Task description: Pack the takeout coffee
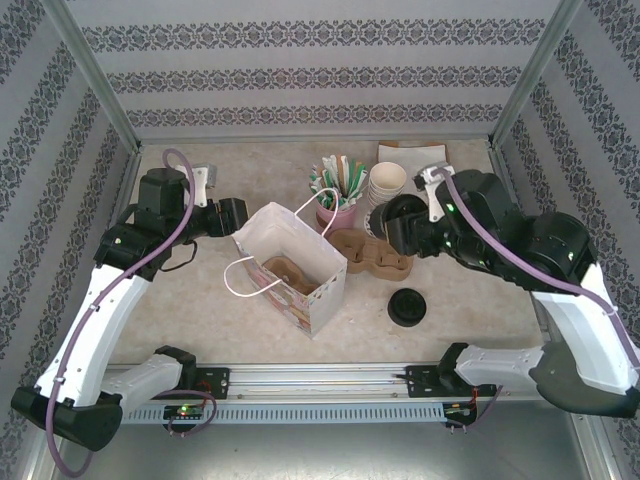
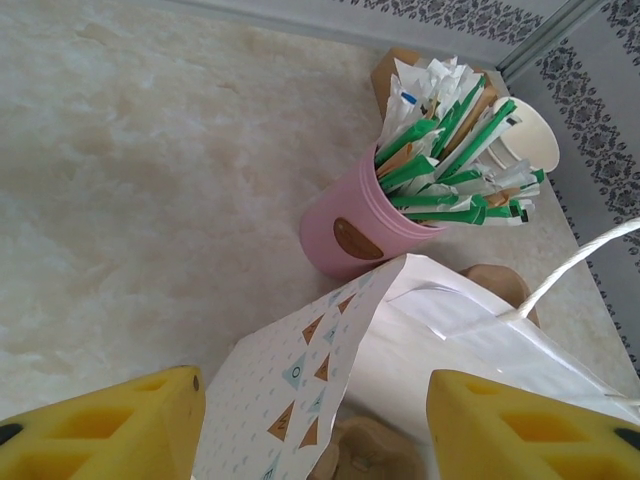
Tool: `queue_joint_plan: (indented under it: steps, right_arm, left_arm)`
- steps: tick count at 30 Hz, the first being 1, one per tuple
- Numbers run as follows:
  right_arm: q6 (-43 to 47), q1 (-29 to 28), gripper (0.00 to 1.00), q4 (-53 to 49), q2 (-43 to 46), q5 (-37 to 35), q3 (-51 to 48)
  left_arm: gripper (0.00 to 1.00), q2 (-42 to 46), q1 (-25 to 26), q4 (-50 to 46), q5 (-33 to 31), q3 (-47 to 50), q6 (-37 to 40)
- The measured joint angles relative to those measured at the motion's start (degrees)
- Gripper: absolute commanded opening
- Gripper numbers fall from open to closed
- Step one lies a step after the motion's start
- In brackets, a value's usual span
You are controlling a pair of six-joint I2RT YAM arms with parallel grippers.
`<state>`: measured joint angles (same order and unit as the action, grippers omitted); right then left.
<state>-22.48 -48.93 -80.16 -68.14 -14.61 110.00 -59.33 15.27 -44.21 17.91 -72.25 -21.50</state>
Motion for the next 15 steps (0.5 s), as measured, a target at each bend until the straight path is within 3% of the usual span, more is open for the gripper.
queue_joint_plan:
  steps: [15]
  right_arm:
    - [3.4, -10.6, 0.65, -5.0, -15.3, 2.0, 19.7]
  left_arm:
    - [0.54, -3.8, 0.0, -1.8, 5.0, 0.4, -1.5]
